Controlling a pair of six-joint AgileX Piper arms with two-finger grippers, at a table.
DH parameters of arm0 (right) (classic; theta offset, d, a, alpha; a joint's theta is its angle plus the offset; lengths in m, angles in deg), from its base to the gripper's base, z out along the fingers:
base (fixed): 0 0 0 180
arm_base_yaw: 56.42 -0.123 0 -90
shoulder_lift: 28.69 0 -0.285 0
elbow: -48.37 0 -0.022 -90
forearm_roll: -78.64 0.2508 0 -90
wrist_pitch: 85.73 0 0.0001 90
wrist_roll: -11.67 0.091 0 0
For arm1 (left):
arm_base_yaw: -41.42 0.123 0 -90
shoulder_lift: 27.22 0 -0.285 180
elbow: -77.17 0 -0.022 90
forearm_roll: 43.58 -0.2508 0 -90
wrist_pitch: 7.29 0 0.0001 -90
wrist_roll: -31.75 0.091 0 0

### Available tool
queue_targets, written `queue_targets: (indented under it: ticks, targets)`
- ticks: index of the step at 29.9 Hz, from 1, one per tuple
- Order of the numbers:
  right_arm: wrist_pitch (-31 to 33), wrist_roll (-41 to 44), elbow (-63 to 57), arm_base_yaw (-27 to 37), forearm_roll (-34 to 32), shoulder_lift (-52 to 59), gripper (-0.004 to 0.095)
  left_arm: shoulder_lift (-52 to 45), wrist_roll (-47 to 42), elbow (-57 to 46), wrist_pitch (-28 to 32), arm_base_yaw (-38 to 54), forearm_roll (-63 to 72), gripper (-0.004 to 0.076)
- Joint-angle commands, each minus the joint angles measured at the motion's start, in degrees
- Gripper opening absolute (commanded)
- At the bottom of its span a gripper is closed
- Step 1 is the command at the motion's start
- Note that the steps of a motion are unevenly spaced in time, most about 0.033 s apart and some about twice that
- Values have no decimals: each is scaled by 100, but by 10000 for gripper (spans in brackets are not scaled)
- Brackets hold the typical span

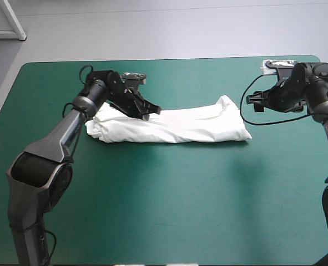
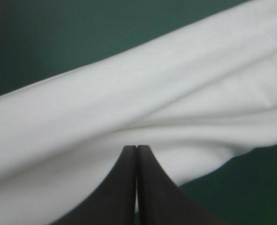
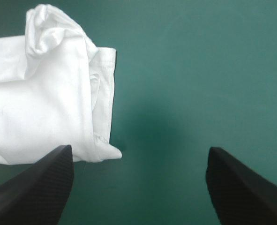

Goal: Fold the cloth

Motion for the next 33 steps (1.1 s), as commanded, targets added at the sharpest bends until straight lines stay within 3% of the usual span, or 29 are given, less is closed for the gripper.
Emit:
queue_targets:
  ticks: [1, 12, 24, 33]
  targets:
    - [-39, -92, 188, 53, 136, 181, 741, -43, -143, 132, 394, -324, 151, -9]
    - [-50, -293, 188, 53, 1138, -370, 741, 865, -326, 132, 244, -630, 73, -9]
    - [-237, -578, 188, 33, 1862, -1444, 652, 887, -390, 142, 250, -668, 145, -9]
    - [-302, -591, 188, -150, 1858, -1931, 627, 887, -403, 142, 259, -668, 156, -9]
